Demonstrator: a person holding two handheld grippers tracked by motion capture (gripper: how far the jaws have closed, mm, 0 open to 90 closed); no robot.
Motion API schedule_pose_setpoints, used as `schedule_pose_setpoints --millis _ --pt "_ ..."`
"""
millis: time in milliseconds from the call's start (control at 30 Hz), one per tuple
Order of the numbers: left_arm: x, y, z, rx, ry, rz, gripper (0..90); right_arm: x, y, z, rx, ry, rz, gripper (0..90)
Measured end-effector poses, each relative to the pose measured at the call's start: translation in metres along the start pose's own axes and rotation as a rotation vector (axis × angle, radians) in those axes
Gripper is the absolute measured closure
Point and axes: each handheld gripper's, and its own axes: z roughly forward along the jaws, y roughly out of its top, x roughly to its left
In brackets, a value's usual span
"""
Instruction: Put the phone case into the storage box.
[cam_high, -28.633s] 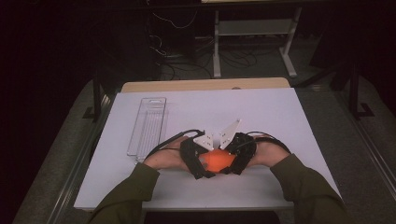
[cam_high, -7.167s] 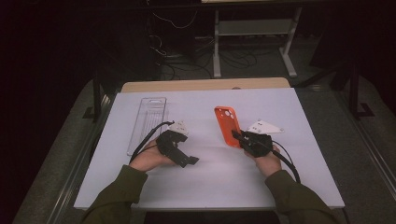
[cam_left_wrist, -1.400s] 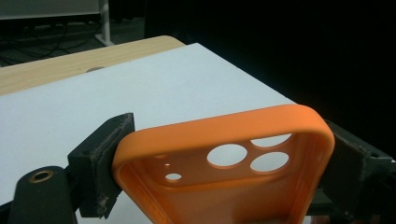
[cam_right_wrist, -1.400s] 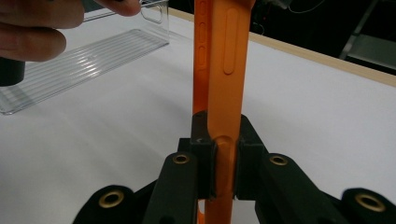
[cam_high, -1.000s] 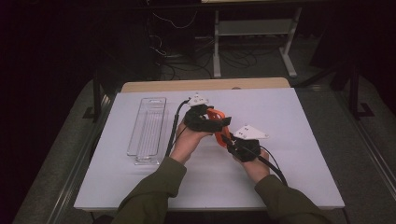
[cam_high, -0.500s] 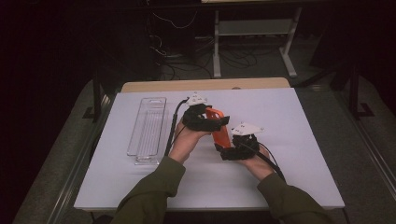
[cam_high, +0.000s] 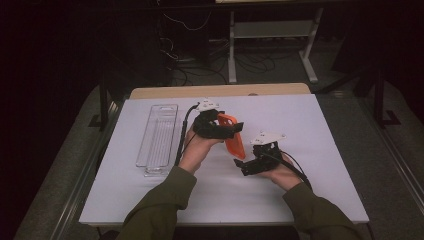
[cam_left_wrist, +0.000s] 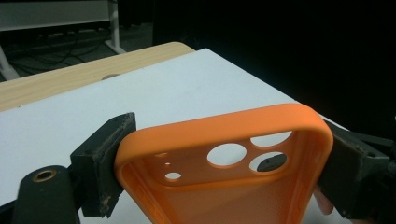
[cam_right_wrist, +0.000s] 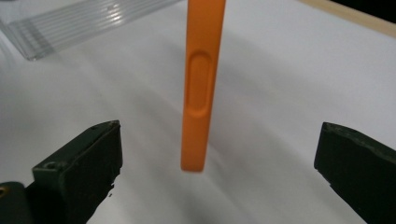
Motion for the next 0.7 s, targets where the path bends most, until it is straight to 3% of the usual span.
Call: schedule_pose_setpoints --millis 300,500,567,700 --pt "-0.001 0.003 0.001 -0.007 -0.003 0.002 14.3 -0.008 -0.011 -0.016 -0.011 -0.014 0.008 0.0" --pt "-0.002 0.005 -0.001 -0.011 0.001 0.007 14.3 -0.011 -0.025 -0.025 0.001 -0.054 -0.022 0.0" --pt "-0.001 0.006 -0.003 -0.008 0.005 0.010 14.3 -0.011 -0.030 -0.028 -0.001 -0.044 0.004 0.0" --pt "0.000 0.010 -0.006 -0.016 0.008 0.016 14.4 -0.011 -0.037 -0.035 -0.002 -0.045 0.010 0.0"
